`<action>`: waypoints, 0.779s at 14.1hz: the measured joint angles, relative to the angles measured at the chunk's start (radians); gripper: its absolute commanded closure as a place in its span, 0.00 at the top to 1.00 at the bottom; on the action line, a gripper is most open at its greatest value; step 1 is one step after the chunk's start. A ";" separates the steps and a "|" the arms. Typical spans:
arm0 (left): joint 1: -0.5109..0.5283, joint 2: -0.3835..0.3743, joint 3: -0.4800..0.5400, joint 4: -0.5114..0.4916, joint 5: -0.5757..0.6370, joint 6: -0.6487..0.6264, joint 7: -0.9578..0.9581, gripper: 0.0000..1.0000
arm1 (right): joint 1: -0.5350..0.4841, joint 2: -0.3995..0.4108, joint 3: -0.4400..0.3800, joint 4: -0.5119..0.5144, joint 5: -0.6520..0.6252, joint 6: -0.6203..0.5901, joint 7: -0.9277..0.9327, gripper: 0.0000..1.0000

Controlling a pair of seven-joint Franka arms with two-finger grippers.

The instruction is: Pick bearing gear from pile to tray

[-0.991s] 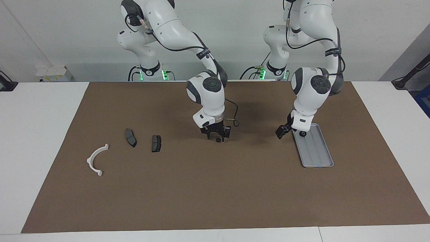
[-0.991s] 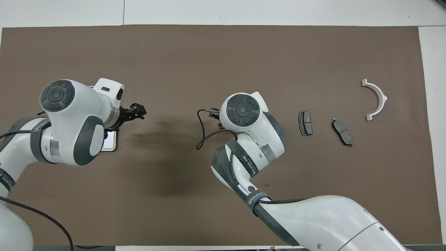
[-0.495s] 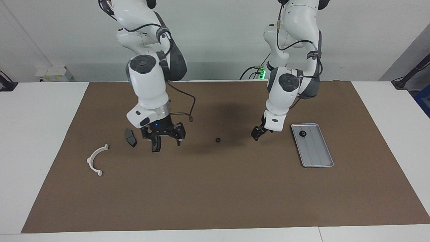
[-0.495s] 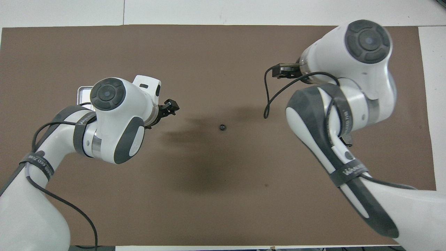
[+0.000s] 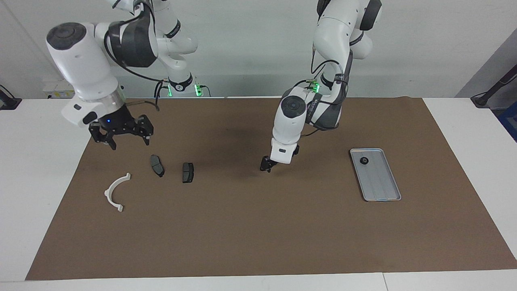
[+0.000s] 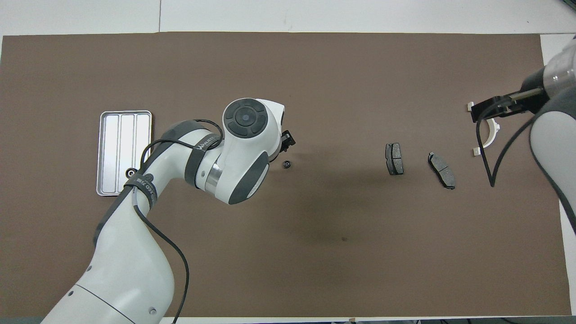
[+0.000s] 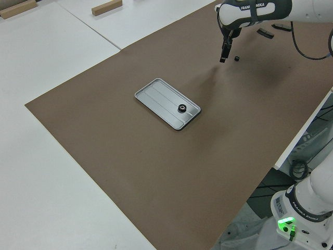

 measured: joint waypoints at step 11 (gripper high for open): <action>-0.065 0.072 0.019 0.023 0.000 0.020 -0.076 0.84 | -0.008 -0.123 0.008 -0.125 0.000 -0.077 0.080 1.00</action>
